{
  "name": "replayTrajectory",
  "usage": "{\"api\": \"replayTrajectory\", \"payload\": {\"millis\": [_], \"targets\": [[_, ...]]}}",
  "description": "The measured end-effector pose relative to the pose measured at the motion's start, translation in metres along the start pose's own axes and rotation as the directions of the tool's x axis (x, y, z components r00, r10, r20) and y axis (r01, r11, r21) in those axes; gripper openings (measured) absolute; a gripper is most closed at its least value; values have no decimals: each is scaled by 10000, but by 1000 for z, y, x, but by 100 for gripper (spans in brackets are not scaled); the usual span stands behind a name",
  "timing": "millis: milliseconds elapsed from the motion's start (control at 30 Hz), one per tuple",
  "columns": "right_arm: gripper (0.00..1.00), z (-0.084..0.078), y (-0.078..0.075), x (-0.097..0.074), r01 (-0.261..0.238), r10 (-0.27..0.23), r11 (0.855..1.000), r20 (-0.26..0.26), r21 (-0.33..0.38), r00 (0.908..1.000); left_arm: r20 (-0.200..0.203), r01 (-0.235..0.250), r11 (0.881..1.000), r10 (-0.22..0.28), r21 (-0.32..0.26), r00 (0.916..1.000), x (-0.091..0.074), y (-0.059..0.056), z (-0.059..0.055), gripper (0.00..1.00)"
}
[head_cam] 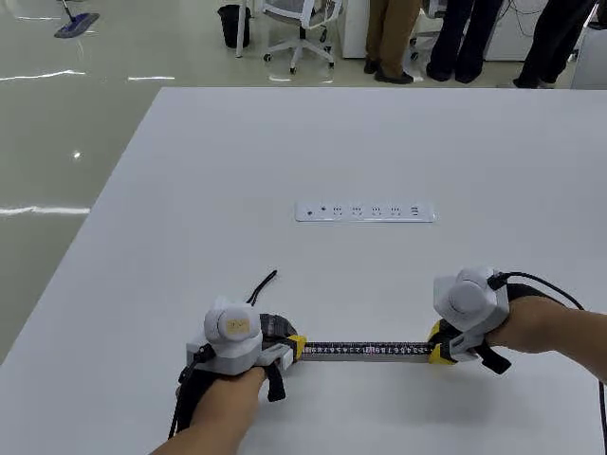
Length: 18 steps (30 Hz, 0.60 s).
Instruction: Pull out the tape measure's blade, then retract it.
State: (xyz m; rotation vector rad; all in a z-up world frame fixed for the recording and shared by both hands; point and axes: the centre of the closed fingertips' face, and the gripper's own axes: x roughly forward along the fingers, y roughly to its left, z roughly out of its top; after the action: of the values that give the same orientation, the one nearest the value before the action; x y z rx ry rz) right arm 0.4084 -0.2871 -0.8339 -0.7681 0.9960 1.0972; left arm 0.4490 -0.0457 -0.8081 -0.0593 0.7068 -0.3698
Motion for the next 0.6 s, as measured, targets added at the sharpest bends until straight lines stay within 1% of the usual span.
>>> {"api": "replayTrajectory", "payload": {"millis": [600], "targets": [[13, 12, 0, 7, -24, 24, 10000, 23, 8, 10000, -39, 33, 10000, -33, 46, 10000, 0, 0, 0, 60]]}}
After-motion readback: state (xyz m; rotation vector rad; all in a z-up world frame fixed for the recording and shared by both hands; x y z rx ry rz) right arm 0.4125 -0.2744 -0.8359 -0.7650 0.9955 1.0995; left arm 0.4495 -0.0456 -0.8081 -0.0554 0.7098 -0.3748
